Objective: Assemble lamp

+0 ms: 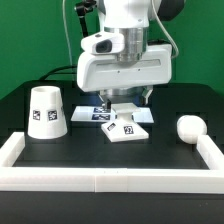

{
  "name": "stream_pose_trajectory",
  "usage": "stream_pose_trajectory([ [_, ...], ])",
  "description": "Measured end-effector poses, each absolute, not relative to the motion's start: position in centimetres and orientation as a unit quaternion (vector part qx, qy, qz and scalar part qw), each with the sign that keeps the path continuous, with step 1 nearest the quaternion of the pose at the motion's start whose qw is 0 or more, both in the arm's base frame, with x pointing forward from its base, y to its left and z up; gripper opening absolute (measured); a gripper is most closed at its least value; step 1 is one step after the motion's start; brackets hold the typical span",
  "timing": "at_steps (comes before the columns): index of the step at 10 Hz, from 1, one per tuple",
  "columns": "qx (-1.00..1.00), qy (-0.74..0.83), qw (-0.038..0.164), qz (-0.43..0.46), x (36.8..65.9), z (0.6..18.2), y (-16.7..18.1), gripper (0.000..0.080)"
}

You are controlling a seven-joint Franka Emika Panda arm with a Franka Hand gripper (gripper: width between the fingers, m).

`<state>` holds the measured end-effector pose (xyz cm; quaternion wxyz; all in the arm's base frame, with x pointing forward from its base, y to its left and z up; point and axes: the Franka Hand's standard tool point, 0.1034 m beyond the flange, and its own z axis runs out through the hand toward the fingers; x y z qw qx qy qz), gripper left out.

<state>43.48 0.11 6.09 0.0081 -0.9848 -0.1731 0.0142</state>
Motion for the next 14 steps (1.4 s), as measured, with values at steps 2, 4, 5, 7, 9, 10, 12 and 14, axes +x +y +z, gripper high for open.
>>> stream_pose_trajectory([
  [2,-0.985,-0.172,0.009,0.017,43.3,5.8,0.1,0.0699],
  [4,-0.985,-0.172,0.01,0.024,42.9,5.1,0.1,0.0699],
  [5,-0.985,-0.173,0.011,0.026,42.8,4.7,0.1,0.0699],
  [7,-0.985,-0.173,0.011,0.028,42.5,4.2,0.1,0.0699],
  [9,-0.985,-0.173,0.011,0.026,42.7,4.4,0.1,0.0584],
  [10,-0.985,-0.173,0.011,0.026,42.8,4.4,0.1,0.0535],
  [12,-0.985,-0.173,0.011,0.026,42.8,4.4,0.1,0.0535],
  [14,-0.985,-0.173,0.011,0.026,42.8,4.4,0.1,0.0535],
])
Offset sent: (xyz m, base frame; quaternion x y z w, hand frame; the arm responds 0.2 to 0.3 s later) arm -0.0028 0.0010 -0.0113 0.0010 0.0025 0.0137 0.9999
